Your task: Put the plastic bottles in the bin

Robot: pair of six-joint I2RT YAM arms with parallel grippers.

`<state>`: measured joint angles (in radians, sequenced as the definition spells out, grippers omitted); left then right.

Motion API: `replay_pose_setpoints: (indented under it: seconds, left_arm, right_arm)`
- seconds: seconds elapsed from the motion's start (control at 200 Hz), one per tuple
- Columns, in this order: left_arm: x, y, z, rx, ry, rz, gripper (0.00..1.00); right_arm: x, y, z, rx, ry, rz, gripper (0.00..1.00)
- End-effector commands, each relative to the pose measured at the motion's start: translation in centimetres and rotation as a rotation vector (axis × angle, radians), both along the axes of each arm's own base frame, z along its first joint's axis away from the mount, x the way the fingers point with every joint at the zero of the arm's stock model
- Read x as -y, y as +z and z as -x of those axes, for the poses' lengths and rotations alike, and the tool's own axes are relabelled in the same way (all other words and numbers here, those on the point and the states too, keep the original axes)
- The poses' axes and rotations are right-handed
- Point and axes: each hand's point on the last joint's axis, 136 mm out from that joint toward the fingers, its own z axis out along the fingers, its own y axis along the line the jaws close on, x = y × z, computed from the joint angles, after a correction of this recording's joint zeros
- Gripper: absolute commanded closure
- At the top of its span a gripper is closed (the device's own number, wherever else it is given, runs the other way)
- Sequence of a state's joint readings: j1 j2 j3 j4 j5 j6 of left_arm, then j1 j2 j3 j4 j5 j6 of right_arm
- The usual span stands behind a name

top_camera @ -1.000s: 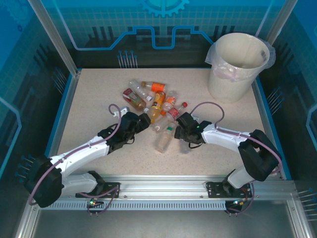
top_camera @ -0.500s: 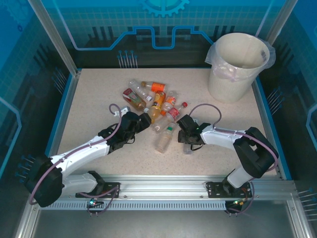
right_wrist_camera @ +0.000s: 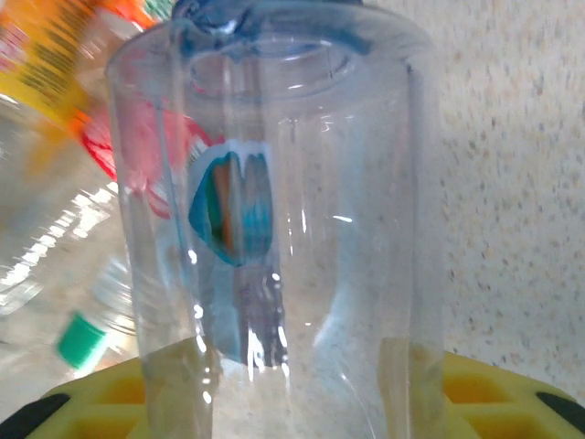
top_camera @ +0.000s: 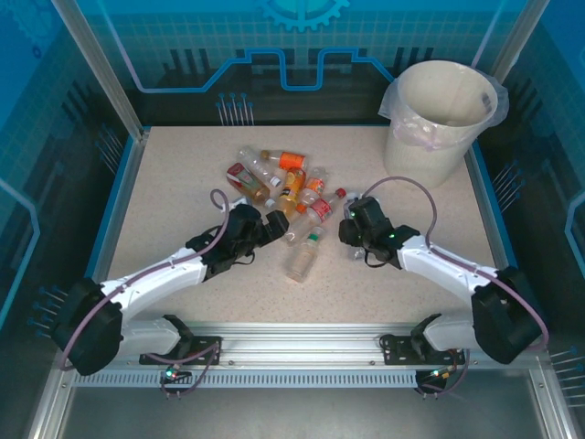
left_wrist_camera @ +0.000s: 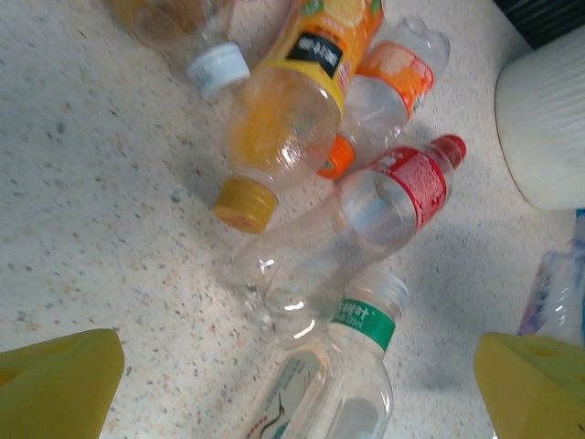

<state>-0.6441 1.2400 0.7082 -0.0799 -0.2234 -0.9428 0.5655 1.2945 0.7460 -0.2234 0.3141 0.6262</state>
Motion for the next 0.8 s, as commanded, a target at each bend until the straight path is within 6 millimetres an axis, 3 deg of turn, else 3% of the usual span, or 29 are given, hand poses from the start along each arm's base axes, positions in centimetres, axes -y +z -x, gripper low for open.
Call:
replay_pose_setpoints:
  seconds: [0.0, 0.28, 0.29, 0.63, 0.795]
  left_arm:
    - [1.8, 1.0, 0.1, -0.021, -0.089, 0.048, 0.01]
    - [1.9, 1.1, 0.5, -0.013, -0.117, 0.044, 0.01]
    - [1.8, 1.1, 0.5, -0.01, -0.115, 0.045, 0.01]
    - [1.5, 1.0, 0.5, 0.002, -0.086, 0.069, 0.01]
    - [1.3, 1.5, 0.3, 0.037, -0.066, 0.093, 0.01]
  right_arm:
    - [0.2, 3.8, -1.8, 0.143, 0.004, -0.045, 0.57]
    - [1.2, 13.4, -5.3, 0.397, 0.036, -0.113, 0.58]
    - [1.2, 14.6, -5.6, 0.421, 0.037, -0.12, 0.57]
    - [6.7, 25.5, -11.6, 0.644, -0.048, -0.11, 0.59]
    - [10.1, 28.3, -14.7, 0.621, -0.139, -0.106, 0.6]
